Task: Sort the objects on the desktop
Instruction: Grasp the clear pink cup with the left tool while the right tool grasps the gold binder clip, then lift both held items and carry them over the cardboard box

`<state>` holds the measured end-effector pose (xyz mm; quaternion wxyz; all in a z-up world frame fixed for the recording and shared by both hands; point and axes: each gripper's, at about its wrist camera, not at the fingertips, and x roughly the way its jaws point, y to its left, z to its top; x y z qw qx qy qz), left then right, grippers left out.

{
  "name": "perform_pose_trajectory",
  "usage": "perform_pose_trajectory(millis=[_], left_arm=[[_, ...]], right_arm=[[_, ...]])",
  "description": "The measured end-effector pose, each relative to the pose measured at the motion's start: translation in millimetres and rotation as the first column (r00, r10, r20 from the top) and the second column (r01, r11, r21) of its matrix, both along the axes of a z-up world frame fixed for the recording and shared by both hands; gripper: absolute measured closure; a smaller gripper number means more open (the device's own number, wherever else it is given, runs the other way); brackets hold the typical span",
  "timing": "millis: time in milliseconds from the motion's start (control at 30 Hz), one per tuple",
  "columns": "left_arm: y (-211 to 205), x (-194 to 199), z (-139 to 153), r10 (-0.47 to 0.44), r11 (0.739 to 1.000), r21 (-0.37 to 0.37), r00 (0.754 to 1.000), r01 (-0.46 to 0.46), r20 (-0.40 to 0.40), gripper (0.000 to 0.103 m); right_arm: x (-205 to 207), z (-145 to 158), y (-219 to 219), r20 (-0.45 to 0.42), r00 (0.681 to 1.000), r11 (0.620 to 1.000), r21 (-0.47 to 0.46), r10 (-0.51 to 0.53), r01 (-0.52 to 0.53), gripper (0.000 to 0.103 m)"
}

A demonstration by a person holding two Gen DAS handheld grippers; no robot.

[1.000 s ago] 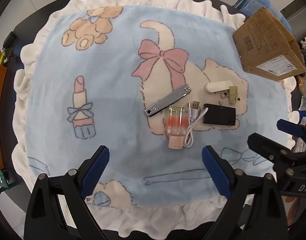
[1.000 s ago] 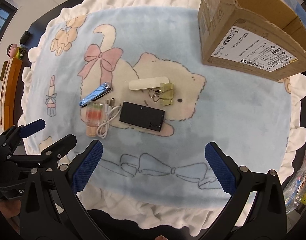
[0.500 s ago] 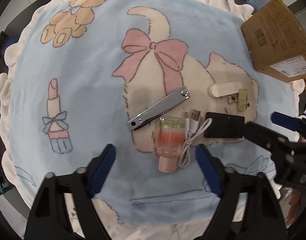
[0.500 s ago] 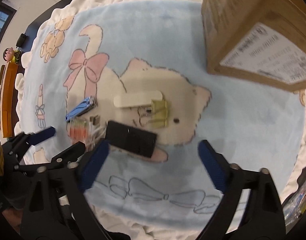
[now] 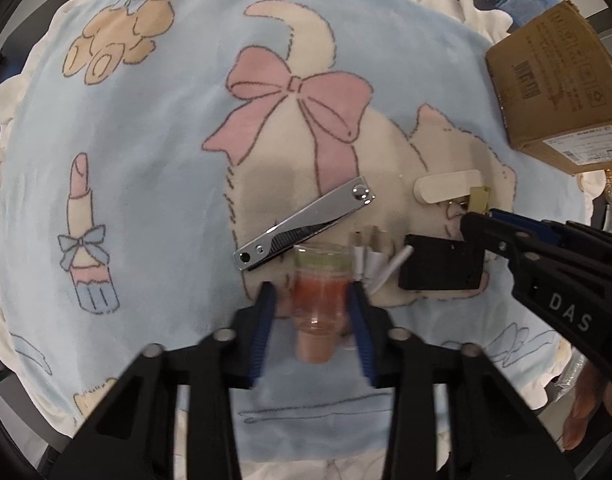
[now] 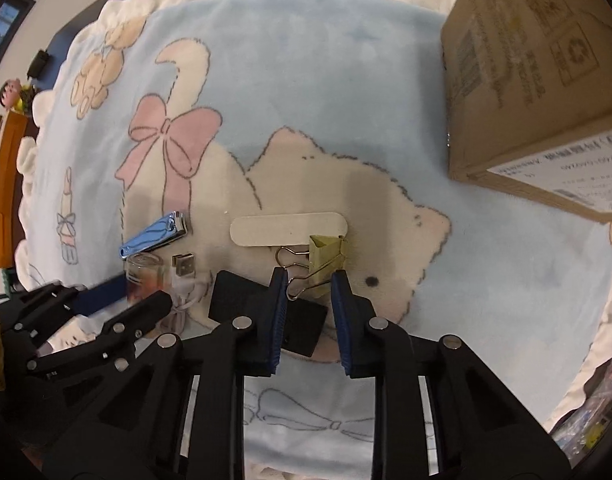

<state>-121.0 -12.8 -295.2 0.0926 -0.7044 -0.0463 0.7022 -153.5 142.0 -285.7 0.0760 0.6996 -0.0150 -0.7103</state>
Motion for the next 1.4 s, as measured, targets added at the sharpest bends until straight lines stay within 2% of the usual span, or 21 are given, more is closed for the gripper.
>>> perform_pose_trajectory(millis=[100, 467, 800, 900, 1100, 1167, 1267, 1333, 1400], left_arm=[[-1.0, 1.6, 1.0, 0.001, 1.0, 0.001, 1.0, -0.001, 0.003, 0.076], [-17.2, 4.7, 22.6, 0.016, 1.0, 0.025, 0.999, -0.015, -0.038, 0.076], [-29.6, 4.1, 39.1, 0.016, 1.0, 0.005, 0.998, -0.016, -0.054, 0.076], [-23.0, 0.8, 46.8, 0.011, 1.0, -0.001, 0.998, -0.011, -0.061, 0.076], [-17.6, 6.4, 48.6, 0.007, 1.0, 0.004, 0.998, -0.006, -0.059, 0.076], [-14.4, 7.1, 47.4, 0.009, 1.0, 0.004, 0.998, -0.009, -0.057, 0.076], [-16.0, 9.4, 48.2, 0.012, 1.0, 0.007, 0.998, -0.012, -0.055, 0.076], [-18.2, 10.6, 49.2, 0.017, 1.0, 0.009, 0.998, -0.016, -0.054, 0.076], [-20.0, 11.0, 49.7, 0.022, 1.0, 0.012, 0.998, -0.021, -0.053, 0.076]], right_arm=[[0.7, 3.5, 4.8, -0.006, 1.0, 1.0, -0.004, -0.007, 0.007, 0.096], [6.1, 18.9, 19.0, -0.014, 0.999, 0.997, -0.051, -0.051, 0.05, 0.099], [11.6, 42.3, 5.8, -0.048, 0.998, 0.997, -0.063, -0.044, 0.041, 0.1], [19.0, 49.5, 14.5, -0.051, 0.998, 0.997, -0.07, -0.046, 0.042, 0.1], [17.8, 39.6, 8.8, -0.044, 0.998, 0.992, -0.122, -0.051, 0.045, 0.096], [14.8, 32.8, 4.4, -0.035, 0.998, 0.992, -0.123, -0.047, 0.042, 0.089], [7.0, 23.5, -5.5, -0.036, 0.999, 0.995, -0.099, -0.022, 0.018, 0.085], [2.8, 20.4, -11.1, -0.04, 0.999, 0.997, -0.082, -0.006, 0.002, 0.079], [-1.7, 16.8, -16.6, -0.041, 0.999, 0.999, -0.05, 0.009, -0.011, 0.078]])
